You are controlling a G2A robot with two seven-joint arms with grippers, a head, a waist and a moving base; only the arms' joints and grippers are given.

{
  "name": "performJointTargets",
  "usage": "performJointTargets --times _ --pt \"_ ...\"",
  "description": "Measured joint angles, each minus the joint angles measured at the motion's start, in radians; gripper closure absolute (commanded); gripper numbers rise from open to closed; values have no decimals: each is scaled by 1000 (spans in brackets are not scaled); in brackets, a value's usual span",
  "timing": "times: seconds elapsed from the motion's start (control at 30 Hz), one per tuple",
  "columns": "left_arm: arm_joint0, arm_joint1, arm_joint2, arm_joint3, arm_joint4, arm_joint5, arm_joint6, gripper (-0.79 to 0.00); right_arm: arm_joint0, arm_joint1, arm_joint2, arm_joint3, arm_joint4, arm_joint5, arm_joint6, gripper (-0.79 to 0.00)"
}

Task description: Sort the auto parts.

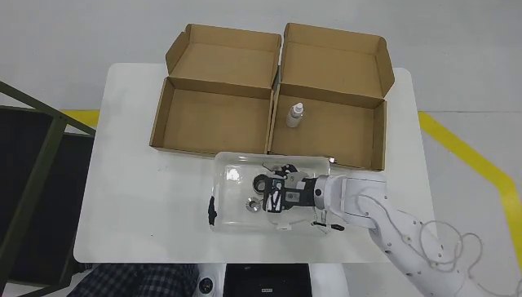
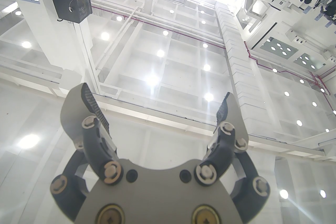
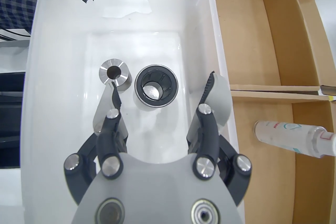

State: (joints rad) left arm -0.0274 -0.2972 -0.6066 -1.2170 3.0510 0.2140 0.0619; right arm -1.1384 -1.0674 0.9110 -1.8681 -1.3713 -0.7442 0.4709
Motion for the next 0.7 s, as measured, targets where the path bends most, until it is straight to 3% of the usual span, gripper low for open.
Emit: performJointTargets --times 0.3,0.7 --pt "0 0 0 0 0 0 0 -785 48 -20 -50 71 15 20 -4 -465" --pt "0 0 0 0 0 0 0 -785 79 -36 -86 124 18 28 -1 -446"
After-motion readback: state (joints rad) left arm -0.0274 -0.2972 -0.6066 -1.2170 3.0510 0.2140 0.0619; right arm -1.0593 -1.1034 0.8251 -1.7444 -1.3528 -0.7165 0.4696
